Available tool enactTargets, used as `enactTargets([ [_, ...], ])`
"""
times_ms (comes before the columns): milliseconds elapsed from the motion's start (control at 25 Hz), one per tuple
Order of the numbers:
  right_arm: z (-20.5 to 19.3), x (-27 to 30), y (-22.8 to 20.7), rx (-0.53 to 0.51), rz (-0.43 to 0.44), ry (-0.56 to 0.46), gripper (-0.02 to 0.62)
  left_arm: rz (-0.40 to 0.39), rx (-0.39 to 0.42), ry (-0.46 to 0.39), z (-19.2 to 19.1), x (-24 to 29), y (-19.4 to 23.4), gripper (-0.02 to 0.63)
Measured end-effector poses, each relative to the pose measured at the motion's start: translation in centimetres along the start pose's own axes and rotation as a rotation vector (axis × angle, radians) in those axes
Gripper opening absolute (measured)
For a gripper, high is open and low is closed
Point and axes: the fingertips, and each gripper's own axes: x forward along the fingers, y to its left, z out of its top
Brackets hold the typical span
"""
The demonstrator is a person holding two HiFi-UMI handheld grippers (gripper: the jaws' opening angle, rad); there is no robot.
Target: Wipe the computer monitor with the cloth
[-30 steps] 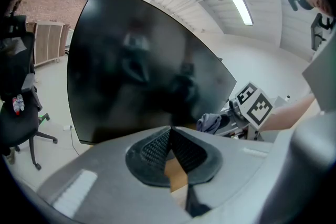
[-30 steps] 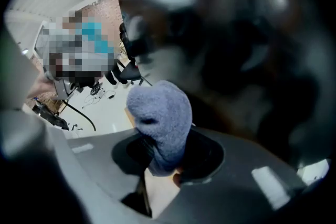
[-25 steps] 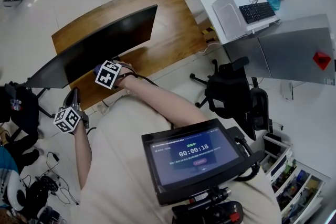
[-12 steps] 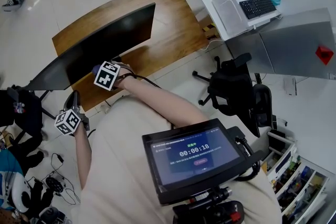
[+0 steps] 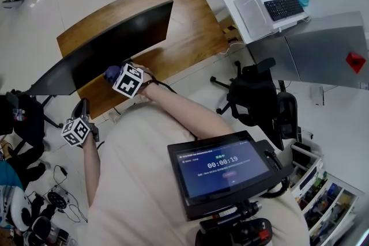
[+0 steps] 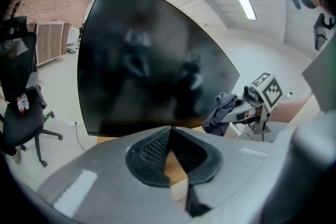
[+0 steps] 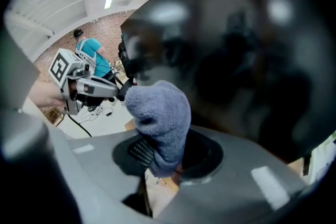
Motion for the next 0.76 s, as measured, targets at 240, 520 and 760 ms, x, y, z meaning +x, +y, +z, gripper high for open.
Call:
enactTargets([
  [240, 0.0, -0.1, 1.5, -0.009, 0.033, -0.012, 0.104, -0.003, 0.003, 0.010, -0.4, 0.0, -0.2, -0.014],
  [520, -0.7, -0.2, 1.4, -0.008, 0.029, -0.015, 0.104, -0.009, 0.009, 0.018, -0.5, 0.1, -0.7, -0.014],
  [760, -1.0, 0.2, 1.8, -0.016, 0.042, -0.004, 0.104, -0.010, 0.012, 0.023, -0.7, 0.2, -0.8, -0.014],
])
